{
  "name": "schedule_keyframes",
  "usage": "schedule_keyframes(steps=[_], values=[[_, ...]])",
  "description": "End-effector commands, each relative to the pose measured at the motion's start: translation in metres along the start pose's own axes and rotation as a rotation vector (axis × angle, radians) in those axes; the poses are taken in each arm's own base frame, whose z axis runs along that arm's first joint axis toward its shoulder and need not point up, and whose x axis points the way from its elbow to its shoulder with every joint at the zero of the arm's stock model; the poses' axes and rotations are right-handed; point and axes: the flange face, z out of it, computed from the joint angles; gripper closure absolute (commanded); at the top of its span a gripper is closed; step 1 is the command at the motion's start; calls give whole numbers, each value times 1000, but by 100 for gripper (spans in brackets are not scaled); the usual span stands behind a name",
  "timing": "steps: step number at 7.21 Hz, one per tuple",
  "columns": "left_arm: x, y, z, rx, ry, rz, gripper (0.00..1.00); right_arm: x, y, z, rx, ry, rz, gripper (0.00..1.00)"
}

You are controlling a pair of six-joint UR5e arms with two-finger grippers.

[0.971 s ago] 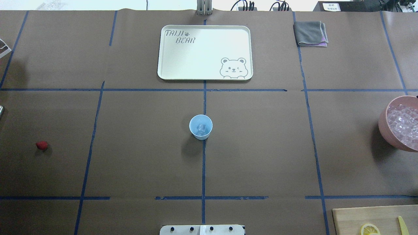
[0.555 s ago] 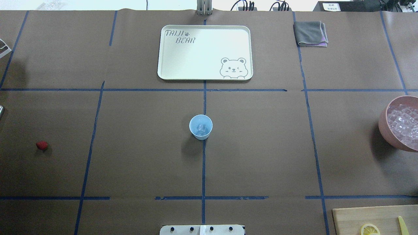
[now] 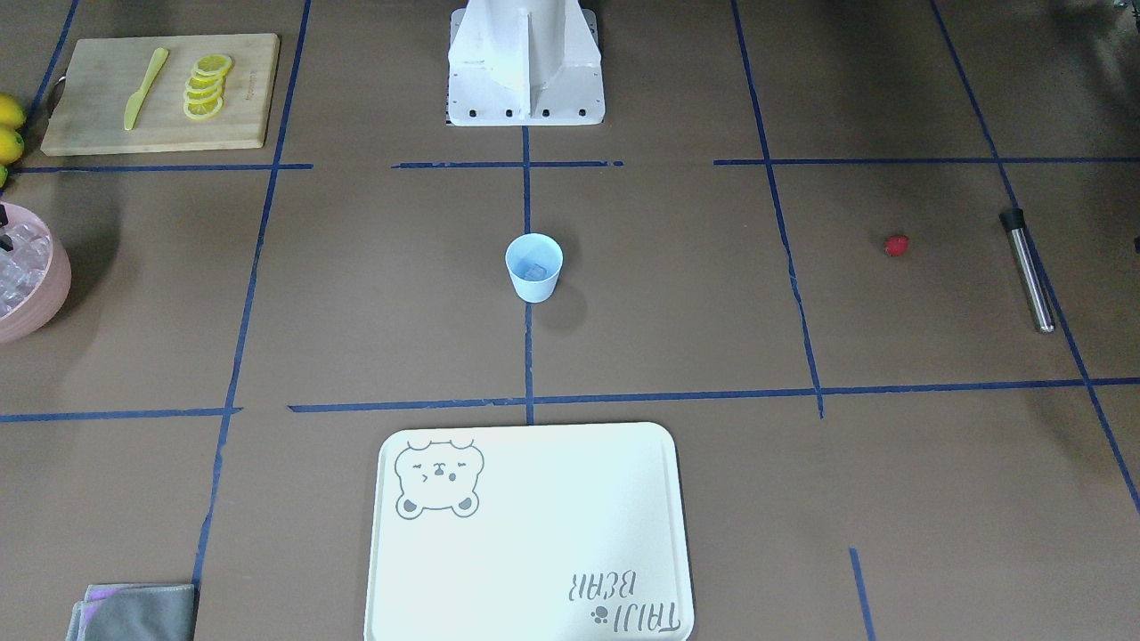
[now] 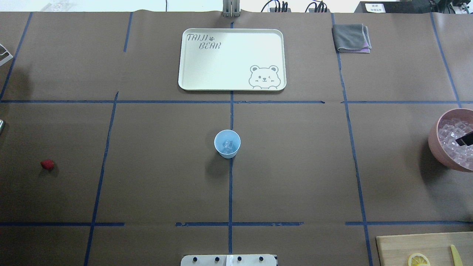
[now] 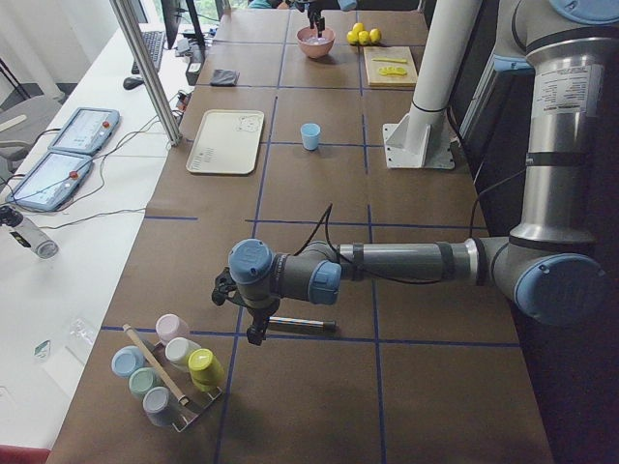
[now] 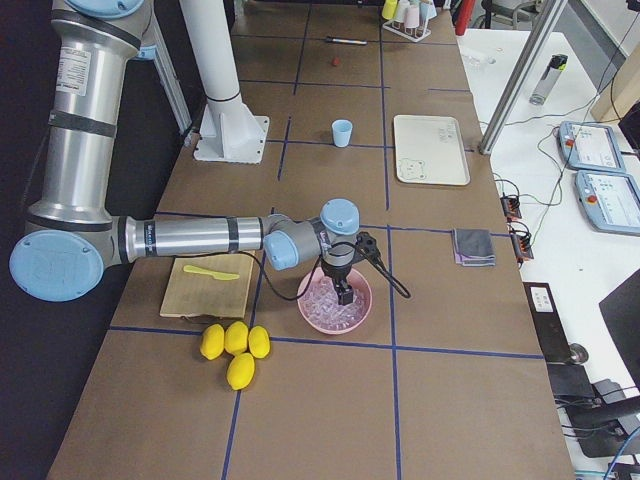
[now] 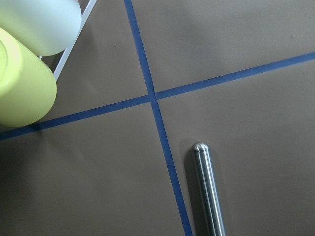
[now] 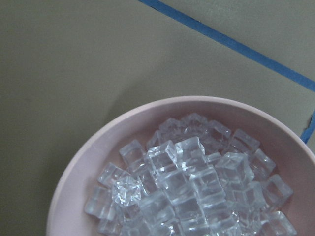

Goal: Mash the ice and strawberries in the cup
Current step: 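Lower the right gripper into the pink bowl and grasp an ice cube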

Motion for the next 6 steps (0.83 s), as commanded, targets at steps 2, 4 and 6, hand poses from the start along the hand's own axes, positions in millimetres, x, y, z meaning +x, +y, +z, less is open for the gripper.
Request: schedule_keyframes(steps=[2,4,6], values=[[0,0,0,1,0,1,0,10,10,11,-25,4,-28,9],[0,0,0,0,0,0,0,13,16,16,-37,3,-31,13],[0,0,0,0,0,0,0,17,19,19,-47,15,-28,16]])
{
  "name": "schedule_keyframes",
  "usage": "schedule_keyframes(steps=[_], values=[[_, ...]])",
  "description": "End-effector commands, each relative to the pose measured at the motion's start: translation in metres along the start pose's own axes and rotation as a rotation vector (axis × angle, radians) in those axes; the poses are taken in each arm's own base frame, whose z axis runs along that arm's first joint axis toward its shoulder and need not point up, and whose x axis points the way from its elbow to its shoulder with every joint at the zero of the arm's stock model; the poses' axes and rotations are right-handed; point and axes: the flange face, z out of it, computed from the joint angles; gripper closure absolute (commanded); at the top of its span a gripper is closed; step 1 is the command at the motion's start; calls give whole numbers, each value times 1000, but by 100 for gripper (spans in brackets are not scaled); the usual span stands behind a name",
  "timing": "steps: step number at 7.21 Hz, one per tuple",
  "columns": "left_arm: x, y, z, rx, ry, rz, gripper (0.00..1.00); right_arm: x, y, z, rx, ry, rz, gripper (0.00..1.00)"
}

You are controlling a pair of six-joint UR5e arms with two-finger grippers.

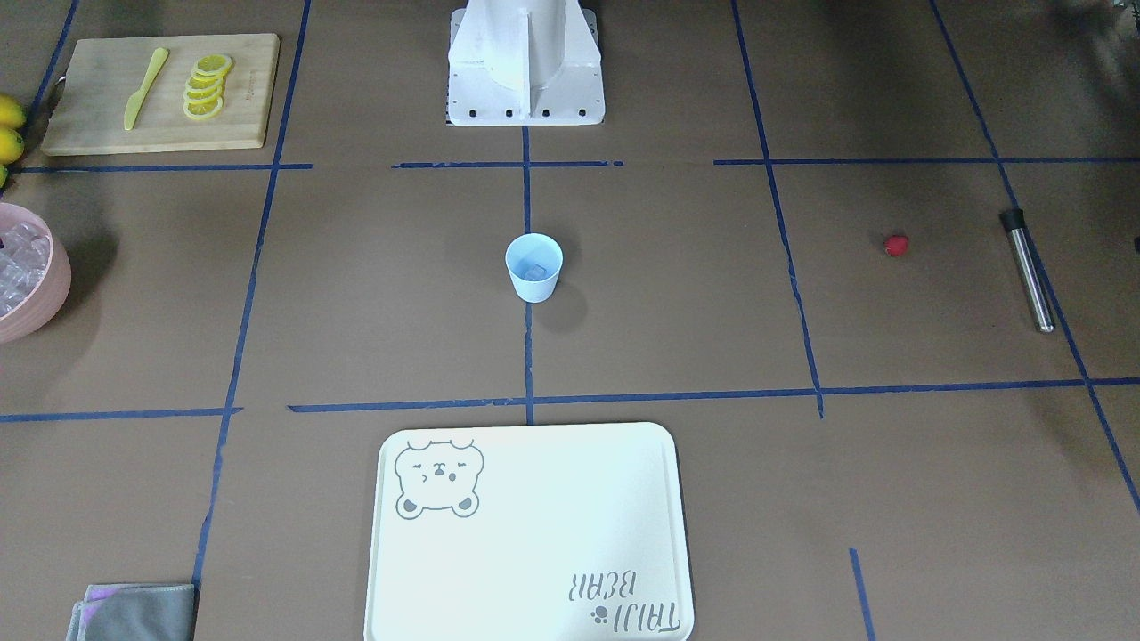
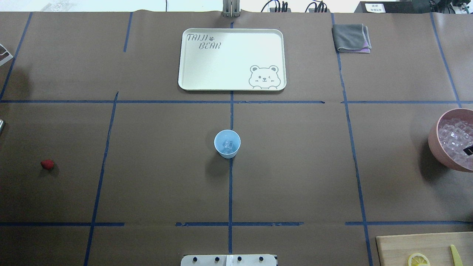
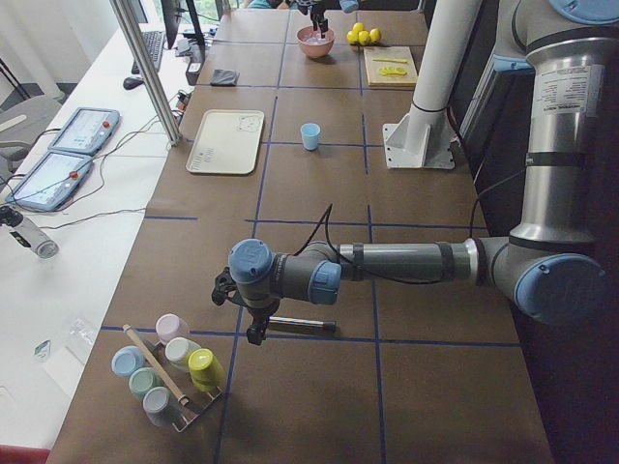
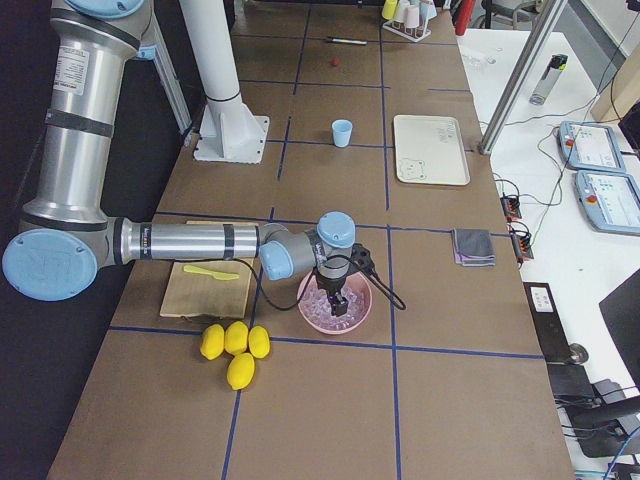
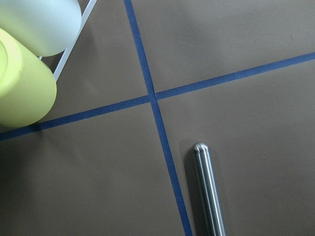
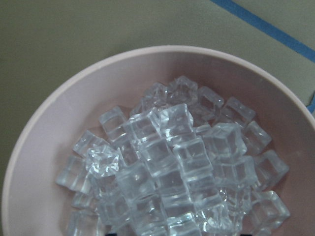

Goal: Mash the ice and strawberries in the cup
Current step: 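Lower the right gripper into the pink bowl and grasp an ice cube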

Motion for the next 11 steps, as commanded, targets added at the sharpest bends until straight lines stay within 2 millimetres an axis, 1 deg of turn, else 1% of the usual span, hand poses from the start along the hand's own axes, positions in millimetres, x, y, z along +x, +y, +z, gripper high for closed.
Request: schedule_keyframes(steps=[1,2,3,4,6,7,8,9,10,11], values=[[0,0,0,-1,0,-1,0,3,3,3,-9,8,3,21],[0,0,0,-1,0,-1,0,3,3,3,-10,8,4,36],[0,0,0,-2,0,-2,0,4,3,4,-11,8,5,69],[0,0,0,-1,0,-1,0,3,3,3,-10,11,-14,96],[0,0,0,0,0,0,0,2,0,-1,-4,9,-37,98],[1,-1,-1,2,0,2,0,4,-1,-10,13,5,-30,97],[1,-1,-1,0,0,3,0,6,-5,-33,50,2,-6,97],[1,-1,-1,2,0,2,0,-7,-15,-60,54,1,29,95],[2,-3,-1,3,0,5,0,-27,-51,-90,59,-7,100,100],[2,-3,-2,4,0,4,0,-43,-65,-110,88,-13,238,100]])
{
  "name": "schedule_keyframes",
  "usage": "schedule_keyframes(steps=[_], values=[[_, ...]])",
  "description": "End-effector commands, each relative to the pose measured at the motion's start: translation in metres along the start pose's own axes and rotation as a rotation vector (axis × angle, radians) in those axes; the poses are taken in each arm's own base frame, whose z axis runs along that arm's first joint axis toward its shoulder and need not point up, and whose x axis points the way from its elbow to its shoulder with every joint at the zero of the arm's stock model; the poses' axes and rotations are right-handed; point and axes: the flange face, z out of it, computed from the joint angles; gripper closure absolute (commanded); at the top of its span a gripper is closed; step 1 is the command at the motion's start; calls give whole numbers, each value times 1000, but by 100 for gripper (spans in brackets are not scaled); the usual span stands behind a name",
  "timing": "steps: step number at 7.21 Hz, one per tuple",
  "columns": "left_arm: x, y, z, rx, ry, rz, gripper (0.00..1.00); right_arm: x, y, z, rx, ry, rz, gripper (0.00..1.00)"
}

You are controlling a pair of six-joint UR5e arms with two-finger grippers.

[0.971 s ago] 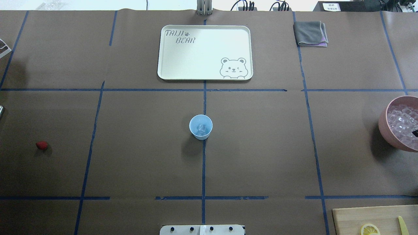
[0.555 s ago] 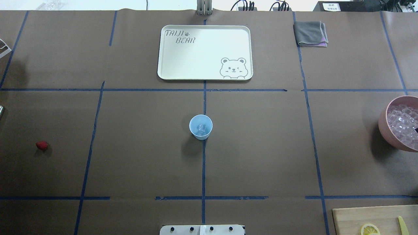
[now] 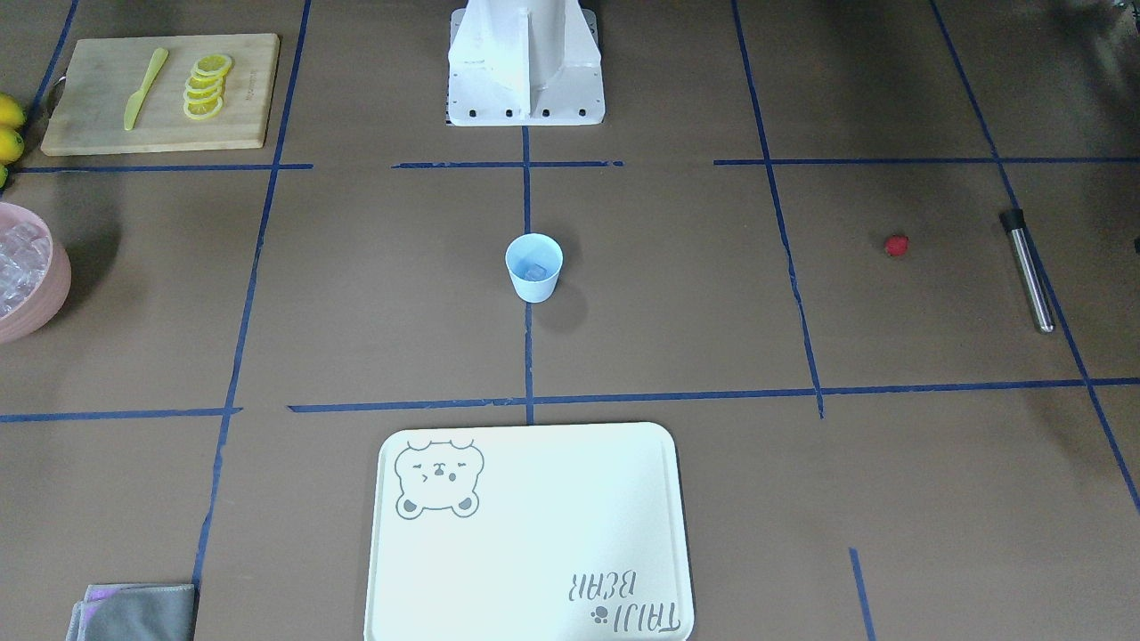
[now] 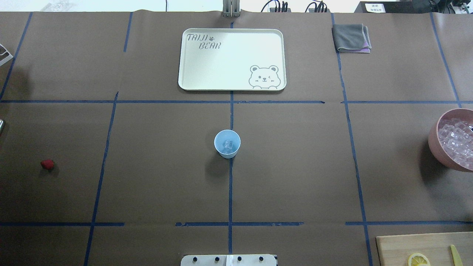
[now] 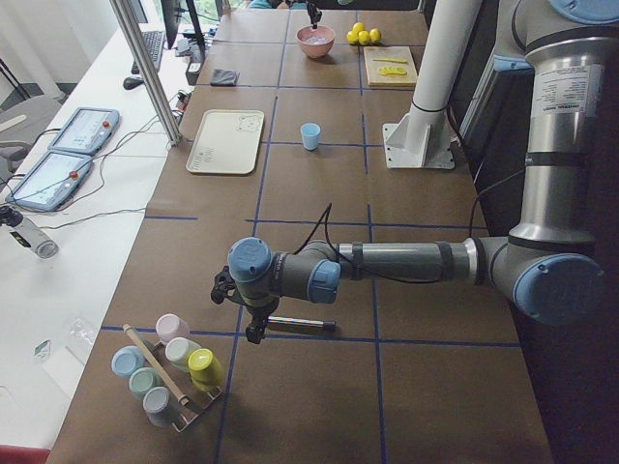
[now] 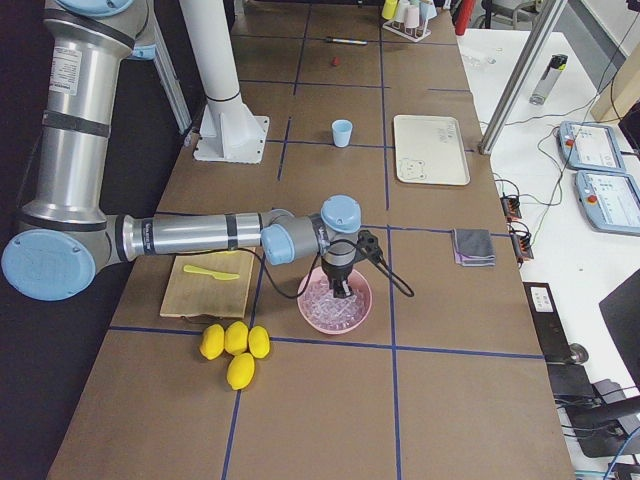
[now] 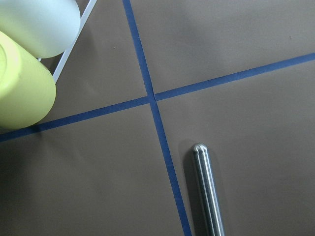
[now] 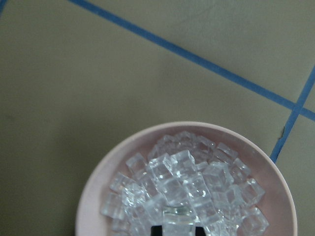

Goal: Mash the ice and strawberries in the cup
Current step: 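Lower the right gripper into the pink bowl and grasp an ice cube, then carry the ice cube with the right gripper over the light-blue cup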

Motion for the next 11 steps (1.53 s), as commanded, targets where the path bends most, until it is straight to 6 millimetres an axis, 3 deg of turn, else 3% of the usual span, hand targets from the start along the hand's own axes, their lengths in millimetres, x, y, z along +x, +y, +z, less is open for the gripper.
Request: schedule_keyframes(steps=[1,3,5,7,8,10,11], values=[[1,-1,0,0,0,0,0,-60,-43,-38,49,-29,222,100],[1,-1,0,0,0,0,0,-177,-109,-26,54,-79,293,100],[0,-2,-1,1,0,-3,0,-323,-153,5,41,-30,351,100],[0,-4,-1,2,0,-5,0,-471,-220,28,39,-11,473,100],[1,-4,-1,1,0,-5,0,-526,-235,35,47,-10,496,100],[0,-4,0,0,0,-6,0,-604,-223,28,59,-52,543,100],[0,-4,0,0,0,-6,0,-633,-226,34,65,-41,566,100]])
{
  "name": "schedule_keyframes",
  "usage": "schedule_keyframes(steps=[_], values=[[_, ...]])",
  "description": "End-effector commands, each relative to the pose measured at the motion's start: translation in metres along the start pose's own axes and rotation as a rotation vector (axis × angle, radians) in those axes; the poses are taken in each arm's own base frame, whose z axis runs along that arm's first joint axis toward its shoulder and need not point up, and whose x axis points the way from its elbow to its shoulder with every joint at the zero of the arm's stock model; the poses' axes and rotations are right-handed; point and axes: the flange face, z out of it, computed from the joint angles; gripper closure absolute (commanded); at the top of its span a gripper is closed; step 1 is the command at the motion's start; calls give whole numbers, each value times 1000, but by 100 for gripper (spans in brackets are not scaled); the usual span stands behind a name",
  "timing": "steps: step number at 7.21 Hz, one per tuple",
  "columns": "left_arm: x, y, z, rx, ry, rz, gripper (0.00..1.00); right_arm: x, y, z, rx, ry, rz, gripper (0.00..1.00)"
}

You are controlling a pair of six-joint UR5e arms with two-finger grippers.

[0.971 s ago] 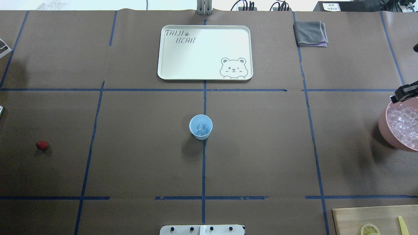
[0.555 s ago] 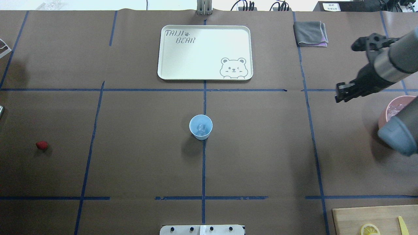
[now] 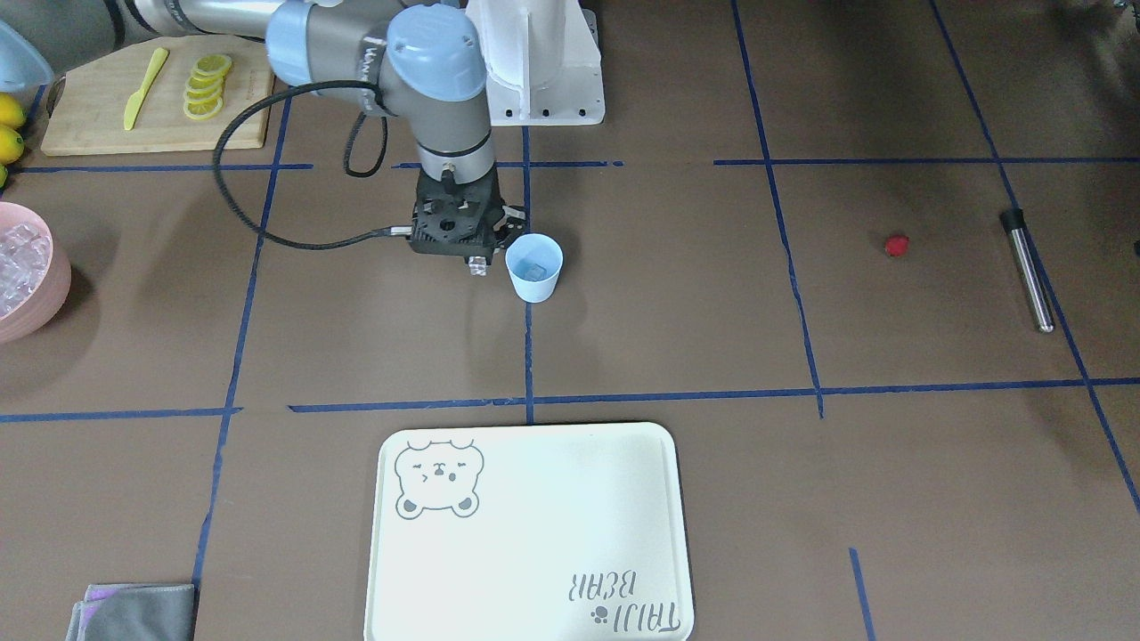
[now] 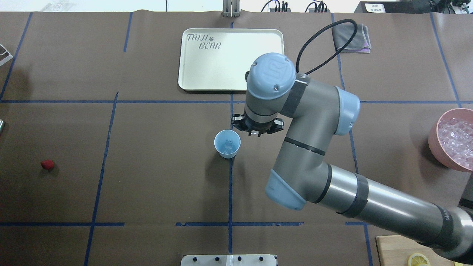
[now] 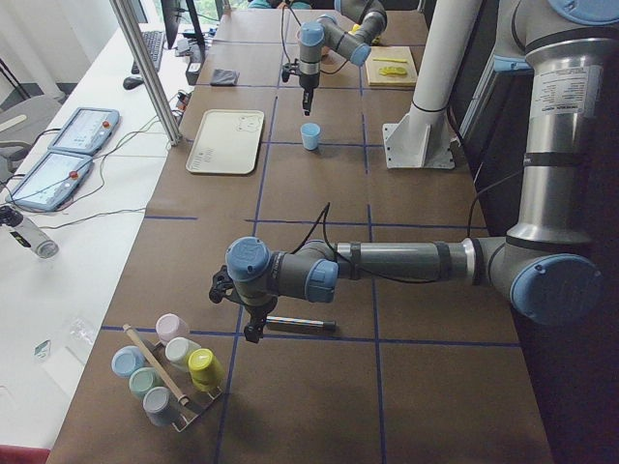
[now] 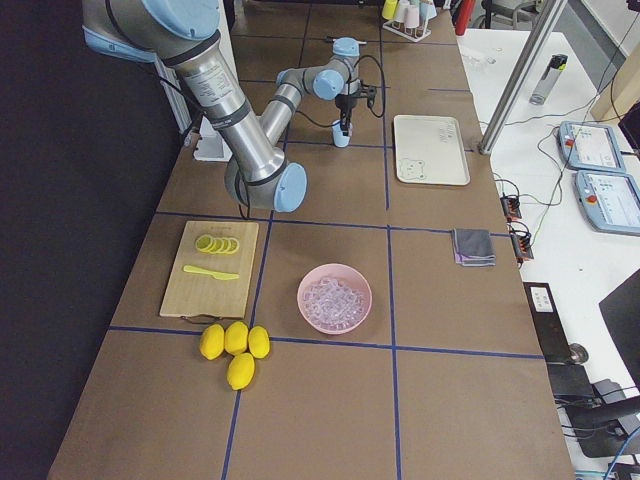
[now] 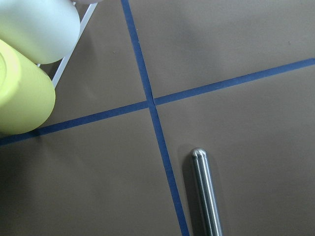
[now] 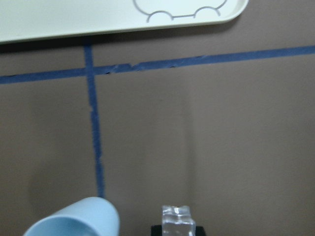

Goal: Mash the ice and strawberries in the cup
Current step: 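Carry the ice cube with the right gripper over the light-blue cup, then open the right gripper to drop the ice cube into the cup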

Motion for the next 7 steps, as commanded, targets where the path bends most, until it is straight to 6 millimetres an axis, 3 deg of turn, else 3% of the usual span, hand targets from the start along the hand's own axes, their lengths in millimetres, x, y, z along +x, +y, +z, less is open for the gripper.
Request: schedule_keyframes(steps=[1,4,5,6,7], values=[[-1,0,1,-1,0,-2,0,-58,25,11,16,13,41,99],[-1,1,1,-1,0,0,0,-56,24,15,21,24,40,95],[-1,1,1,-1,0,0,0,-54,23,15,25,25,32,28],[-1,1,1,-2,0,-1,0,-53,24,13,25,22,30,1],[-1,1,1,-2,0,-3,0,-53,24,13,25,22,30,1]])
